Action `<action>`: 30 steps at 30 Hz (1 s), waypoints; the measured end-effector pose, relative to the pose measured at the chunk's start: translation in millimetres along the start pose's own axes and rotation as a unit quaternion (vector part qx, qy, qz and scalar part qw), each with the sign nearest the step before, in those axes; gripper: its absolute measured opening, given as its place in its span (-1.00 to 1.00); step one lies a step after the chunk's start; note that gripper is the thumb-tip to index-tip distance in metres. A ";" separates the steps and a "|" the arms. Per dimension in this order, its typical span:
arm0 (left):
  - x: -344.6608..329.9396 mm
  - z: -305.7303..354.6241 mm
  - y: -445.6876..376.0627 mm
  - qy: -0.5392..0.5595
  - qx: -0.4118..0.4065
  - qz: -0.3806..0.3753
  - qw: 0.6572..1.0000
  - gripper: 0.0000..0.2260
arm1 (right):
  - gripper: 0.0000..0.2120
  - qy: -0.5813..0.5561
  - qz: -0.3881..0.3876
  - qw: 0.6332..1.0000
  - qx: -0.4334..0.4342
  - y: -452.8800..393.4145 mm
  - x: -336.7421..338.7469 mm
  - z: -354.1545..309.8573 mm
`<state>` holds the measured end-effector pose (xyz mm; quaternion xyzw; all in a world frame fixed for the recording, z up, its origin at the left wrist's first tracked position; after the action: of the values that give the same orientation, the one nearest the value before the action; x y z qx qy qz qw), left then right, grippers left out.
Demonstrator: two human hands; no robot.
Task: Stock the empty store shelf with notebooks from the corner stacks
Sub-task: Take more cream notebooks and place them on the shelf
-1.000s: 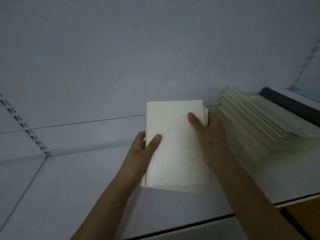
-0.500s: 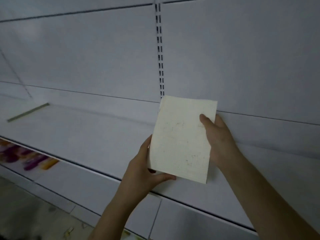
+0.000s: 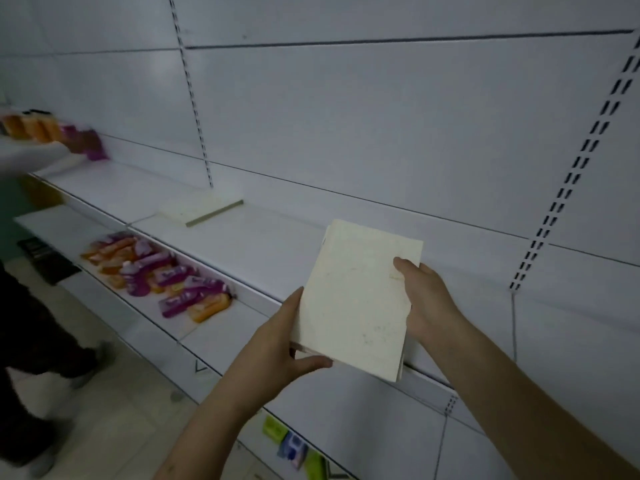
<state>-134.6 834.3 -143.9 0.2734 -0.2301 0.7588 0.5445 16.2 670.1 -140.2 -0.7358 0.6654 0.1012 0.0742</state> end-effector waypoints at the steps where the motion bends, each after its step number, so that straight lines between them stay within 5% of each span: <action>1: 9.4 -10.1 -6.7 -0.003 0.003 0.004 1.000 -0.20 | -0.79 -0.001 -0.001 1.000 -0.003 -3.5 -14.0 4.4; 18: 161.7 -189.6 -215.4 -0.076 0.092 0.049 0.992 -0.41 | -0.85 -0.002 -0.050 0.997 -0.057 -179.3 -251.8 101.9; 30: 228.1 -247.0 -315.0 -0.082 0.011 0.046 0.996 -0.48 | -0.79 0.140 0.046 0.989 -0.004 -245.3 -330.9 130.5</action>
<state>66.0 1248.8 -159.8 0.3297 -0.2775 0.7608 0.4853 222.5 1046.4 -190.9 -0.7117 0.7020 0.0032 -0.0278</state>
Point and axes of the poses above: each hand's wrist, its own y-axis away from the middle knuckle, its own x-axis out of the back of the hand, z = x × y, the point moved 7 cm from there along -y, towards the middle knuckle, and after that the axes turned 15 degrees about x, right-handed, at the moved point
